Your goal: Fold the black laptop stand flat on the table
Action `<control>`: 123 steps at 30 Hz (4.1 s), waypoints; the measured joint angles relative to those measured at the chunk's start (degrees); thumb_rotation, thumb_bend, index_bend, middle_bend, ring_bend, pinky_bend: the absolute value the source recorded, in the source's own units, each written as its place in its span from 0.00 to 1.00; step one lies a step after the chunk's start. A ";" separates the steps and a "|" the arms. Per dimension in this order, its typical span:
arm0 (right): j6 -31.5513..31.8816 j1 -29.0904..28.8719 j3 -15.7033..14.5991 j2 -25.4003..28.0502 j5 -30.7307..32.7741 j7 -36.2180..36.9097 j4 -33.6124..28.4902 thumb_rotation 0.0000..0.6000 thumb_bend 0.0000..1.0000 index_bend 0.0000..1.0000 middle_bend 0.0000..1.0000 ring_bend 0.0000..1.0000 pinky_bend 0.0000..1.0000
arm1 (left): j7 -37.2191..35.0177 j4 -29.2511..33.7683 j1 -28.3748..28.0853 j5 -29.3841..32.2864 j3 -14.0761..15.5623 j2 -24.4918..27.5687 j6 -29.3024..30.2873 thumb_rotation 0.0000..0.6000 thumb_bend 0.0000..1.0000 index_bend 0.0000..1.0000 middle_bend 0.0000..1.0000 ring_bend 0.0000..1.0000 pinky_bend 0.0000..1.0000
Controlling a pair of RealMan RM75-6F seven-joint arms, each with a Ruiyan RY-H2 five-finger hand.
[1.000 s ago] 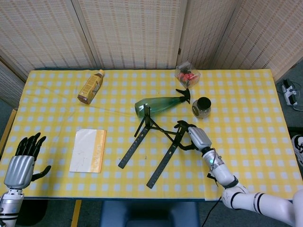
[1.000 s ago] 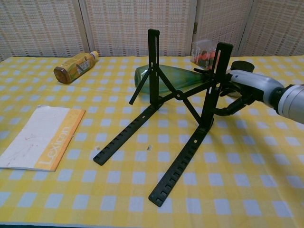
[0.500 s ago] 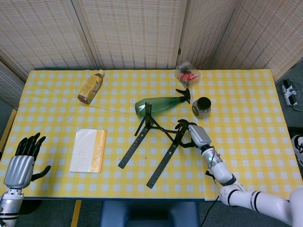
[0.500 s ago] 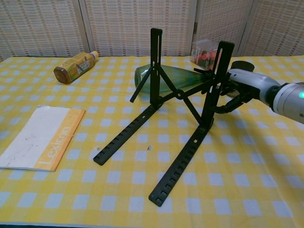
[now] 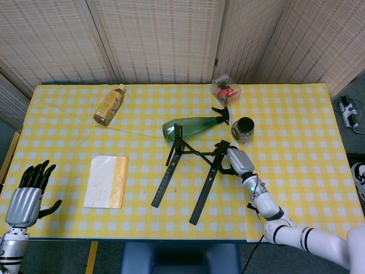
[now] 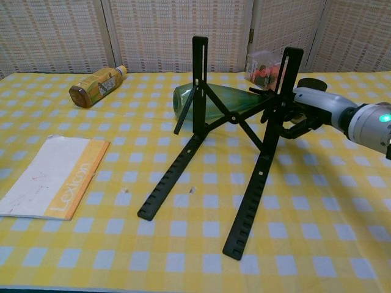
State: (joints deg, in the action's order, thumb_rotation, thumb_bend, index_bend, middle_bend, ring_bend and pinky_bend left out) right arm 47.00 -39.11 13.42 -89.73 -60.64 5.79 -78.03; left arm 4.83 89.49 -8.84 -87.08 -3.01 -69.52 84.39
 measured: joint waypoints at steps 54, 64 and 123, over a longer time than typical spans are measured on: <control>0.15 -4.09 -6.78 0.81 -24.12 19.46 -3.12 1.00 0.65 0.11 0.16 0.20 0.21 | -0.95 0.05 -0.53 -0.27 -0.13 0.38 -0.14 1.00 0.25 0.00 0.04 0.00 0.00; 0.30 -2.59 -9.25 7.03 -23.74 16.89 -6.95 1.00 0.62 0.00 0.04 0.10 0.14 | -0.62 0.40 -0.76 -0.68 -0.02 0.27 -0.21 1.00 0.25 0.00 0.04 0.00 0.00; -10.04 -2.30 1.33 20.38 -10.17 26.84 -17.76 1.00 0.14 0.00 0.00 0.00 0.00 | -9.26 3.50 -8.14 -3.08 -1.62 2.35 -8.23 1.00 0.25 0.01 0.04 0.01 0.00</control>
State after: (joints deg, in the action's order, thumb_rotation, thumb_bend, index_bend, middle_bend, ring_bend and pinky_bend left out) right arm 36.96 -41.40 14.75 -69.35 -70.82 32.63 -95.79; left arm -4.43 92.98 -16.98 -90.16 -4.63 -67.18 76.16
